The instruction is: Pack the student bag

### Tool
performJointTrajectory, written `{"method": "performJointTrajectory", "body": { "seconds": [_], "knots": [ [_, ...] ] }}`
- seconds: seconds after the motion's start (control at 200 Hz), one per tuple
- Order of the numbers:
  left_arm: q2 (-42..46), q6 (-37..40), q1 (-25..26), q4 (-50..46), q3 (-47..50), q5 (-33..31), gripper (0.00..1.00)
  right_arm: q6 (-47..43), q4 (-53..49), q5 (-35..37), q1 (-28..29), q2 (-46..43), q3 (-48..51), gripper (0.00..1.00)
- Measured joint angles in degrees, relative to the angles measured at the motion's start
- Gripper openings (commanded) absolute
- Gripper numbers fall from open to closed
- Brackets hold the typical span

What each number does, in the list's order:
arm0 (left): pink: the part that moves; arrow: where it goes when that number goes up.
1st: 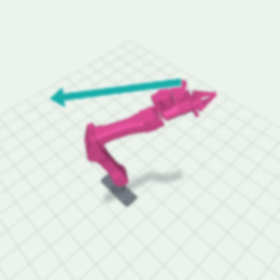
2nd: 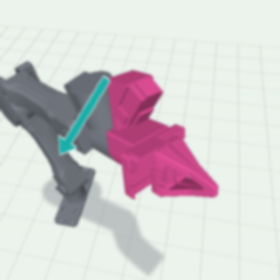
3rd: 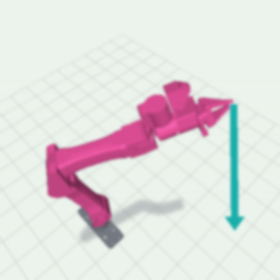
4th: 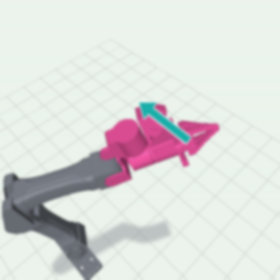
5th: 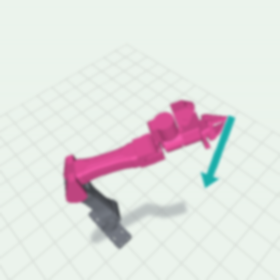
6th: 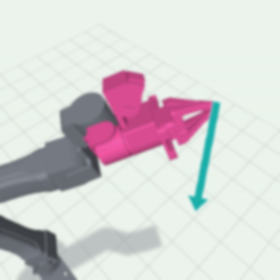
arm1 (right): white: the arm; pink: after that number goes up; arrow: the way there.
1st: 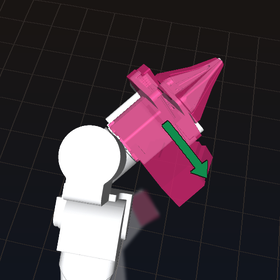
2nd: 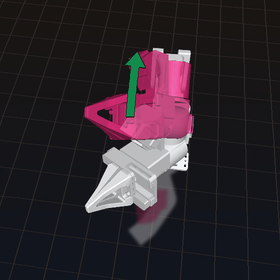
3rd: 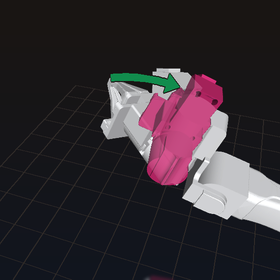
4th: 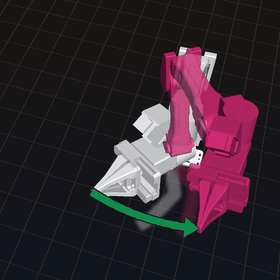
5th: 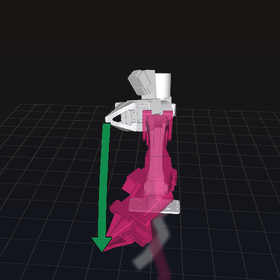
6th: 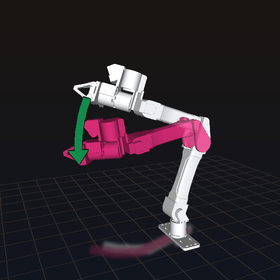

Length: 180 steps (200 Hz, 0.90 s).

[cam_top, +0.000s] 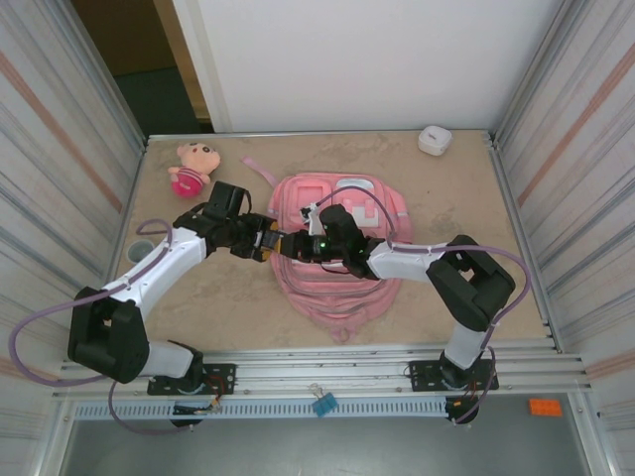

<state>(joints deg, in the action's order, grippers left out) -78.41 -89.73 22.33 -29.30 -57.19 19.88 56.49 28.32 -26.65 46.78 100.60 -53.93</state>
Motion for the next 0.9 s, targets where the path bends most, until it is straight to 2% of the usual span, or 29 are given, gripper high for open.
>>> {"method": "performJointTrajectory", "body": {
  "seconds": [0.075, 0.19, 0.266, 0.396, 0.486, 0.601, 0.712, 0.807, 0.902],
  "knots": [
    [0.00, 2.05, 0.61, -1.07, -0.52, -1.86, 0.78, 0.09, 0.17, -0.09, -0.48, -1.33, 1.33, 0.02],
    [0.00, 8.74, 2.10, -5.81, -4.42, -7.87, 0.83, -0.17, -1.90, 0.02, -3.19, -6.75, 5.49, 0.03],
    [0.11, 15.08, 3.61, -7.67, -7.45, -13.38, 0.78, -1.53, -5.66, 0.22, -6.21, -12.59, 8.20, 0.03],
    [1.88, 28.00, 7.23, -7.89, -9.33, -23.69, 0.62, -5.16, -15.72, -0.48, -12.81, -24.92, 10.69, 0.06],
    [3.85, 40.11, 9.77, -4.13, -7.85, -29.57, 0.59, -8.76, -23.98, -3.30, -19.21, -32.22, 10.27, 0.06],
    [7.15, 57.20, 10.84, 6.78, -1.25, -28.81, 0.58, -13.66, -36.28, -8.17, -29.05, -37.97, 7.85, 0.06],
    [8.02, 73.61, 11.65, 16.02, 4.17, -25.88, 0.59, -16.44, -43.67, -14.45, -38.29, -41.31, 7.52, 0.07],
    [7.13, 89.29, 14.40, 19.34, 5.20, -21.18, 0.62, -18.99, -49.51, -19.02, -45.11, -42.14, 7.52, 0.05],
    [4.15, 104.52, 19.04, 19.80, 4.20, -16.37, 0.65, -21.22, -54.53, -22.08, -48.78, -42.16, 7.54, 0.05]
  ]
}}
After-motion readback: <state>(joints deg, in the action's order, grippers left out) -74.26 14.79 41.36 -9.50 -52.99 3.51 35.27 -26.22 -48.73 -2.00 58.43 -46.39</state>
